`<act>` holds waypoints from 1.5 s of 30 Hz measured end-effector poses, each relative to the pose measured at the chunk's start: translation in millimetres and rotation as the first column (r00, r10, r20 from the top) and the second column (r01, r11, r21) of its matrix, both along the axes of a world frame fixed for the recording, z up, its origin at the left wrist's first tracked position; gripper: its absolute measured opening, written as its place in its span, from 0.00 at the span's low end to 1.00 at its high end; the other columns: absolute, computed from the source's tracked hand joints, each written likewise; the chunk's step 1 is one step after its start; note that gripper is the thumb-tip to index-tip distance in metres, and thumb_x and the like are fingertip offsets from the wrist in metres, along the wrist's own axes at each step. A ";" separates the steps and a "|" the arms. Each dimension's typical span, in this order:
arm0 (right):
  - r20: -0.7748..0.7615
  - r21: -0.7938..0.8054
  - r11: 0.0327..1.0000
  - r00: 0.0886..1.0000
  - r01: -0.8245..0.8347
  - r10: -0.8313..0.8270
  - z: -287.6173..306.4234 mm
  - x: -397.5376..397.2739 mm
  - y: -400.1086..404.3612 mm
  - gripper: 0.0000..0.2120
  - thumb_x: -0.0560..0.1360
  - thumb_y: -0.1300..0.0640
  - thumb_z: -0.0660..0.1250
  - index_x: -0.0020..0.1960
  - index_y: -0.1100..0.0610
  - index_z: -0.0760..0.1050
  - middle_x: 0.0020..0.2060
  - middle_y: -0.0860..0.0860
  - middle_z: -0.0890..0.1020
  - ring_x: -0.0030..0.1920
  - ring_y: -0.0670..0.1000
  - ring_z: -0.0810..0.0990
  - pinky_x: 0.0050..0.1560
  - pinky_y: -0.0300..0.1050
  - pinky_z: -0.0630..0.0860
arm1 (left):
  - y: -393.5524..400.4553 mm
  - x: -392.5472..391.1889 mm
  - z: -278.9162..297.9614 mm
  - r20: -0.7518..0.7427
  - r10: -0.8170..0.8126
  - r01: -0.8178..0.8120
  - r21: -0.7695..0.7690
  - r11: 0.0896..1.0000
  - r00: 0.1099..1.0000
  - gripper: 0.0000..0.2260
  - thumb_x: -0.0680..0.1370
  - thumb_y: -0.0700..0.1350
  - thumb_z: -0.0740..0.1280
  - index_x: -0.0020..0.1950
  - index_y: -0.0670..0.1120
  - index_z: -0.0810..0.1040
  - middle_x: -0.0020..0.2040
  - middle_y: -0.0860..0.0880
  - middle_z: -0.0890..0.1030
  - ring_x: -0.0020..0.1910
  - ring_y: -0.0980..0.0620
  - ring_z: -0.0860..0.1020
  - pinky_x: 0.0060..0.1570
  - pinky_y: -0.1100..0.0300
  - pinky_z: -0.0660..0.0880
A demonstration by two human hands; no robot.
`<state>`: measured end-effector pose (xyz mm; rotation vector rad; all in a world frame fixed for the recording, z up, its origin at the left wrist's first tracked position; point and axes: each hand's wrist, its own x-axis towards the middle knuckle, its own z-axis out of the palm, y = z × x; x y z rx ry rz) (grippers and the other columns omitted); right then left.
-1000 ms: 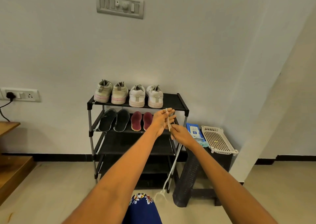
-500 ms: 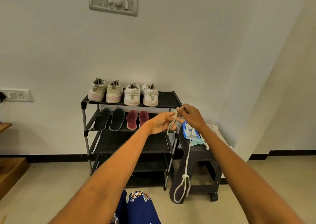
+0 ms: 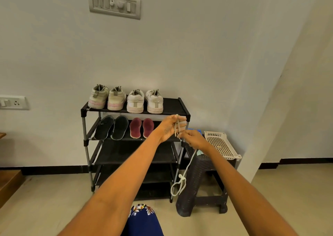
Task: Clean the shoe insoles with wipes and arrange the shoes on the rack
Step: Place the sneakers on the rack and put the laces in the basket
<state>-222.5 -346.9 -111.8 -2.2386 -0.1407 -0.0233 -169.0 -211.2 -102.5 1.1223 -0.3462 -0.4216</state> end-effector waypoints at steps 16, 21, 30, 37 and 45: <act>0.183 -0.012 0.992 0.975 0.130 -0.125 33.0 13.2 -16.2 0.16 0.82 0.52 0.54 0.36 0.53 0.66 0.30 0.49 0.70 0.31 0.46 0.67 0.32 0.36 0.64 | 3.2 -12.1 19.7 0.025 -0.315 0.311 0.094 0.946 0.949 0.13 0.82 0.40 0.50 0.50 0.41 0.74 0.28 0.50 0.71 0.25 0.56 0.67 0.29 0.64 0.68; 0.018 0.044 0.997 0.998 0.060 -0.061 1.8 4.2 -7.5 0.15 0.82 0.60 0.51 0.38 0.54 0.67 0.26 0.49 0.69 0.27 0.45 0.66 0.22 0.29 0.63 | -8.5 -5.2 9.1 -0.153 -0.206 0.187 -0.128 0.974 0.967 0.16 0.83 0.41 0.49 0.42 0.42 0.72 0.40 0.43 0.83 0.34 0.49 0.82 0.38 0.57 0.80; 0.060 -0.192 0.981 0.997 -0.038 0.050 -6.6 0.1 -15.3 0.12 0.80 0.55 0.60 0.46 0.60 0.79 0.32 0.50 0.77 0.30 0.42 0.72 0.34 0.29 0.67 | -26.9 -4.5 -7.8 -0.055 0.151 -0.135 0.231 0.963 0.987 0.12 0.80 0.36 0.52 0.39 0.43 0.71 0.50 0.41 0.79 0.41 0.46 0.78 0.39 0.54 0.75; 0.085 -0.149 0.987 0.994 -0.052 0.065 19.4 -0.3 -20.8 0.12 0.77 0.53 0.65 0.36 0.56 0.75 0.29 0.48 0.76 0.27 0.40 0.70 0.33 0.31 0.67 | -16.9 -8.7 -11.2 0.283 -0.090 -0.077 0.528 0.846 0.955 0.15 0.81 0.39 0.51 0.39 0.44 0.71 0.32 0.46 0.75 0.27 0.54 0.73 0.33 0.61 0.74; -0.032 -0.084 0.994 0.997 -0.072 0.070 16.3 -5.8 -37.3 0.03 0.75 0.56 0.68 0.47 0.55 0.75 0.29 0.46 0.75 0.26 0.40 0.72 0.31 0.33 0.69 | 2.6 -8.3 -5.8 0.164 -0.274 0.112 0.634 0.766 0.948 0.14 0.80 0.37 0.50 0.39 0.43 0.72 0.26 0.51 0.62 0.23 0.57 0.58 0.25 0.66 0.61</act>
